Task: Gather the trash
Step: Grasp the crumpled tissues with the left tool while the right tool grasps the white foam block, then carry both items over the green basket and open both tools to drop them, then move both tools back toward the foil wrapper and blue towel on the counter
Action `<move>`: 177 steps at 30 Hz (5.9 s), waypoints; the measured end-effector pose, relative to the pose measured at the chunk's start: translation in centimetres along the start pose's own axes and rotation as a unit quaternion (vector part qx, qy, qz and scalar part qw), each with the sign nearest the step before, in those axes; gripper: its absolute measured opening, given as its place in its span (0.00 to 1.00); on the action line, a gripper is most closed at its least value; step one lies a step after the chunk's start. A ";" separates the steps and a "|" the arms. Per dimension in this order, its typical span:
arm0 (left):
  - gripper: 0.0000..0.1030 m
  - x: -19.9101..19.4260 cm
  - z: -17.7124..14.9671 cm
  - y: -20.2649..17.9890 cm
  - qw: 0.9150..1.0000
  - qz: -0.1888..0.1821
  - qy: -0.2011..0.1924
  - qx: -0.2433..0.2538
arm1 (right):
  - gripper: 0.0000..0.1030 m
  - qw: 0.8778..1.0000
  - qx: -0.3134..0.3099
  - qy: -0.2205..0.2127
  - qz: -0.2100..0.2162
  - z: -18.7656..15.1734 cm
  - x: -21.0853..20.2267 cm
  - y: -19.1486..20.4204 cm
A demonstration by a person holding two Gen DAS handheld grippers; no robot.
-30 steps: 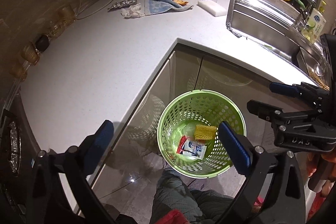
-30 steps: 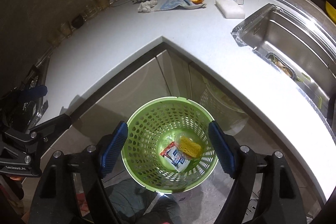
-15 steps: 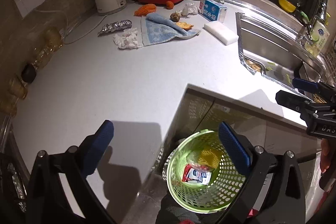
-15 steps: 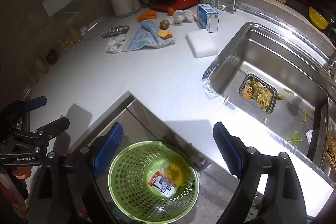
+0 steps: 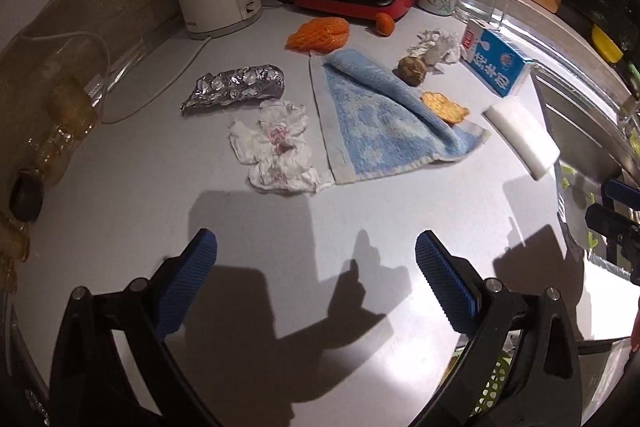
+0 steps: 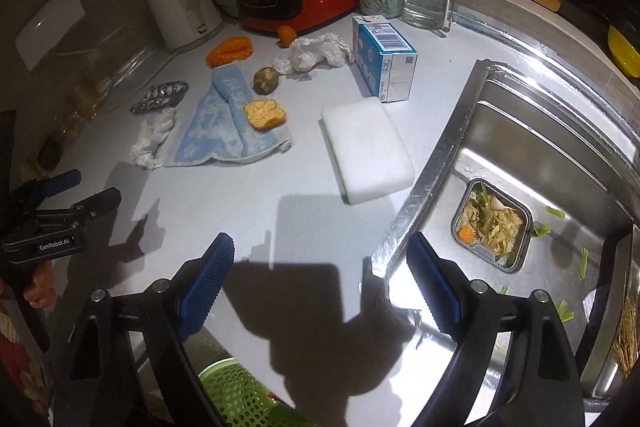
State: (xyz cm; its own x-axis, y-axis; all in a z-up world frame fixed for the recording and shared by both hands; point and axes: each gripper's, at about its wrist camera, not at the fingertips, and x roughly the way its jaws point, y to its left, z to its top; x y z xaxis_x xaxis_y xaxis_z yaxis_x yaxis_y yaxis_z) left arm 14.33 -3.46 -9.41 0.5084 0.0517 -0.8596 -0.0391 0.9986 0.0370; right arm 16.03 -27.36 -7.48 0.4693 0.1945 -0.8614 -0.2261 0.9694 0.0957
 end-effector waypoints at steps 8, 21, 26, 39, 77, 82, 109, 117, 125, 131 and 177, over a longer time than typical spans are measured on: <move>0.92 5.0 3.0 1.6 0.999 -0.010 0.025 -0.020 | 0.85 1.000 0.007 0.017 -0.014 3.4 4.7 -1.2; 0.27 7.8 4.1 3.1 0.998 -0.042 0.045 -0.023 | 0.85 0.999 0.017 0.021 -0.034 5.1 7.2 -2.8; 0.20 7.3 4.0 3.2 0.998 -0.039 0.044 -0.017 | 0.85 0.999 0.015 0.015 -0.042 5.8 7.6 -3.3; 0.20 2.6 2.8 1.7 0.999 -0.043 0.015 -0.006 | 0.85 0.997 -0.028 0.043 -0.057 6.7 11.0 -2.5; 0.20 -10.6 -19.6 -12.4 0.990 -0.100 0.068 0.072 | 0.60 0.998 -0.011 0.035 0.042 -17.8 -9.7 0.3; 0.20 -10.8 -22.4 -13.8 0.989 -0.095 0.082 0.074 | 0.60 0.998 -0.019 0.040 0.046 -20.0 -10.8 0.3; 0.76 -9.7 -26.4 -15.8 0.989 -0.068 0.116 0.058 | 0.61 0.996 -0.041 0.061 0.054 -22.8 -11.0 -0.2; 0.87 -11.9 -24.8 -13.8 0.996 -0.033 0.076 0.041 | 0.62 0.994 -0.067 0.061 0.063 -22.3 -11.1 0.8; 0.88 -12.7 -24.2 -12.1 0.997 -0.009 0.067 0.030 | 0.79 0.991 -0.078 0.073 0.075 -22.1 -10.5 2.1; 0.88 -13.2 -23.7 -11.6 0.998 -0.006 0.058 0.027 | 0.82 0.994 -0.066 0.052 0.071 -20.5 -11.4 1.7; 0.92 6.2 8.6 10.7 0.975 0.008 0.042 -0.218 | 0.95 0.997 -0.050 -0.013 0.053 12.0 6.7 10.0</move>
State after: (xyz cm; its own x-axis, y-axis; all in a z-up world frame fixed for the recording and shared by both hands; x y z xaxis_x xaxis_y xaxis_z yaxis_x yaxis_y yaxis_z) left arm 24.46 7.71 -9.91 0.4332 0.0484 -0.9000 -0.4189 0.8950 -0.1535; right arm 27.20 -14.54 -6.29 0.4593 0.3003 -0.8360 -0.3597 0.9234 0.1341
